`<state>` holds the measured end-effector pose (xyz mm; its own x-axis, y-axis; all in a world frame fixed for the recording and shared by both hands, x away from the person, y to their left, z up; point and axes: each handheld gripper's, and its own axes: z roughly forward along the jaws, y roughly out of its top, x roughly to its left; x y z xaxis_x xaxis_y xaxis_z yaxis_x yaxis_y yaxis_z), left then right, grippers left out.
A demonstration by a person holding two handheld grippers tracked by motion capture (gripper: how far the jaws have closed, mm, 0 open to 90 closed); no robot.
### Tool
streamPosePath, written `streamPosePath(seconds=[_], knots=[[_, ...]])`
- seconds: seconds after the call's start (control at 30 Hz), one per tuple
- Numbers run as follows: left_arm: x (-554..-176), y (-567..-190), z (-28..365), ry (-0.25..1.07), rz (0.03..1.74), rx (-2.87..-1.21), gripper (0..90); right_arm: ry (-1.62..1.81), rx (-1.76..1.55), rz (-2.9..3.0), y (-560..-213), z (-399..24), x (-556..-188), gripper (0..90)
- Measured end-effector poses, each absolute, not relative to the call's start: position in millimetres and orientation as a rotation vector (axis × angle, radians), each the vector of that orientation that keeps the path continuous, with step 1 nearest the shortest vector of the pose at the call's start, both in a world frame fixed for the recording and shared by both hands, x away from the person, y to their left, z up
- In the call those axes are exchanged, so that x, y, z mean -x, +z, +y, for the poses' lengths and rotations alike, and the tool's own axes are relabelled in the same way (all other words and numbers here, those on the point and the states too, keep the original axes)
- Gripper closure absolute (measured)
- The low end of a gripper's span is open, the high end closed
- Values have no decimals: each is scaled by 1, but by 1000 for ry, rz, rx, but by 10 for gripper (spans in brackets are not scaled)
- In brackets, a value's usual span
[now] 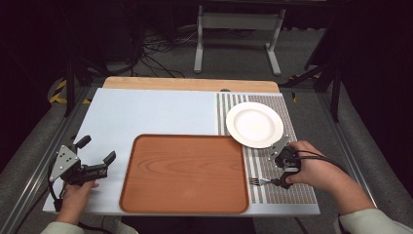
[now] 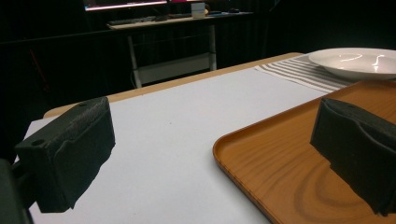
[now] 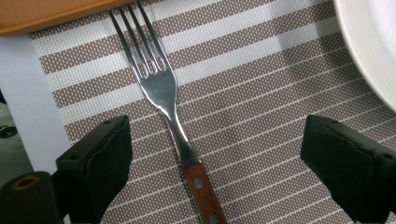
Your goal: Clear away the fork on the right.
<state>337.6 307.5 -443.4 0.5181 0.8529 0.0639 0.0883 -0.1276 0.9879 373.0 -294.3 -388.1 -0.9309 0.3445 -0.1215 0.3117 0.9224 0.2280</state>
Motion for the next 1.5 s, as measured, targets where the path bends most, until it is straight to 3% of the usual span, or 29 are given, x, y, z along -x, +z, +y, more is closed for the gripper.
streamPosePath(seconds=[0.37, 1.1, 1.5], knots=[[-338, -444, 307, 805, 831, -1580, 3, 259, -420, 3018, -400, -295, -376, 250], [-338, -444, 307, 801, 829, -1583, 3, -127, -140, 3135, -412, -286, -381, 755], [-338, -444, 307, 803, 829, -1579, 3, -164, -42, 3127, -413, -284, -381, 781]])
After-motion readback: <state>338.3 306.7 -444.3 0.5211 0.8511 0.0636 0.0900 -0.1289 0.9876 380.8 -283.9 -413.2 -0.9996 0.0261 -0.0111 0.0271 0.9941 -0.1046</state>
